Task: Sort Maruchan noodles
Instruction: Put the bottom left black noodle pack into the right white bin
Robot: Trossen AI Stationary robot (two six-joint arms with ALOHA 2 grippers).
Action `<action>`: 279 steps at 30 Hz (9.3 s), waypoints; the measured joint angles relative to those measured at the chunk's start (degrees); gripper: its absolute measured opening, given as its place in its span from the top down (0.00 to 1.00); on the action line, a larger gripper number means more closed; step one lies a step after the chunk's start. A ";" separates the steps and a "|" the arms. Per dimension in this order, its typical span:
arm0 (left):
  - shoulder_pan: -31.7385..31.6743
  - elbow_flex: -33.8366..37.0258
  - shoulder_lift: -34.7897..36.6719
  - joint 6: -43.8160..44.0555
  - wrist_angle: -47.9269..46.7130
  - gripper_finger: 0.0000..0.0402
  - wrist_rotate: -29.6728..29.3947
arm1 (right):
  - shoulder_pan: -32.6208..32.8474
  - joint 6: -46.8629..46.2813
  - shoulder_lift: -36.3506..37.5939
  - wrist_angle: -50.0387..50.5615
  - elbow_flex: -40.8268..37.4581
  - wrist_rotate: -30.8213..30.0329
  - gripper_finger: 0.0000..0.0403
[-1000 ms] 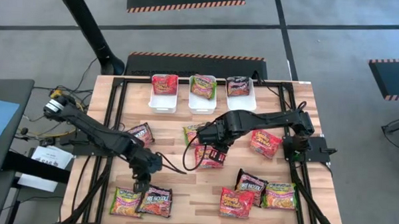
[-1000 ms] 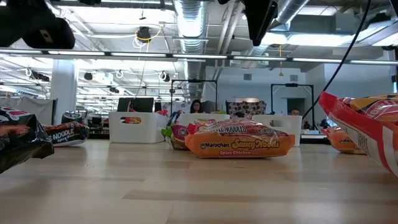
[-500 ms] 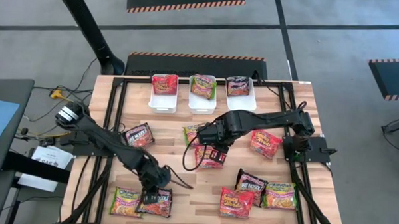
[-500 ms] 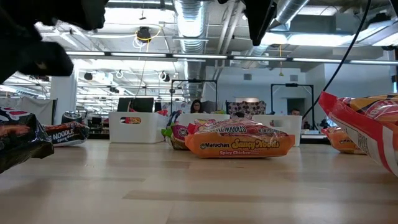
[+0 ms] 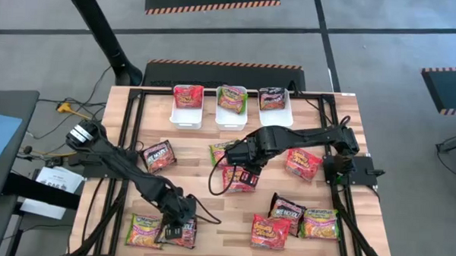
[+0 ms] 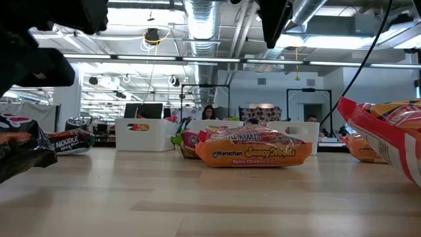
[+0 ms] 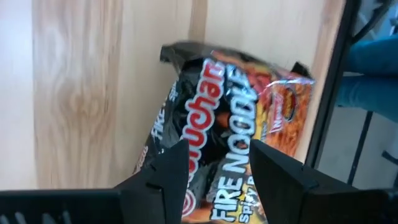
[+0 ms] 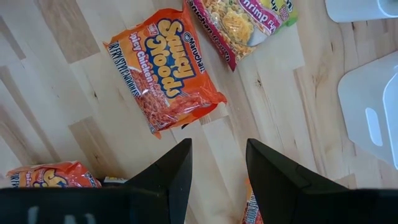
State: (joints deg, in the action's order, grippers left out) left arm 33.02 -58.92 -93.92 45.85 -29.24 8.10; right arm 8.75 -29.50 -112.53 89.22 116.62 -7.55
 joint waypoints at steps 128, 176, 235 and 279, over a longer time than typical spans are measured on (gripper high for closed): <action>-4.79 -0.76 -3.31 -3.20 -7.16 0.97 -14.42 | -0.17 -2.82 -0.02 -4.59 0.00 -0.06 0.56; -9.36 -0.59 37.06 -19.87 -14.74 1.00 -27.12 | 1.11 -2.63 -0.28 -25.73 0.02 6.78 0.50; -9.36 -0.59 40.67 -12.17 -19.26 1.00 -32.74 | -0.76 29.55 -26.82 -51.34 0.24 13.76 0.37; -9.34 -0.59 40.69 -12.07 -22.94 1.00 -38.44 | -8.69 23.08 -1.56 -2.32 -0.09 -27.32 0.99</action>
State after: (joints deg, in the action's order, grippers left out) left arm 23.68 -59.51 -53.23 33.78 -52.18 -30.34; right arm 0.07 -6.42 -114.09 86.90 116.53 -34.87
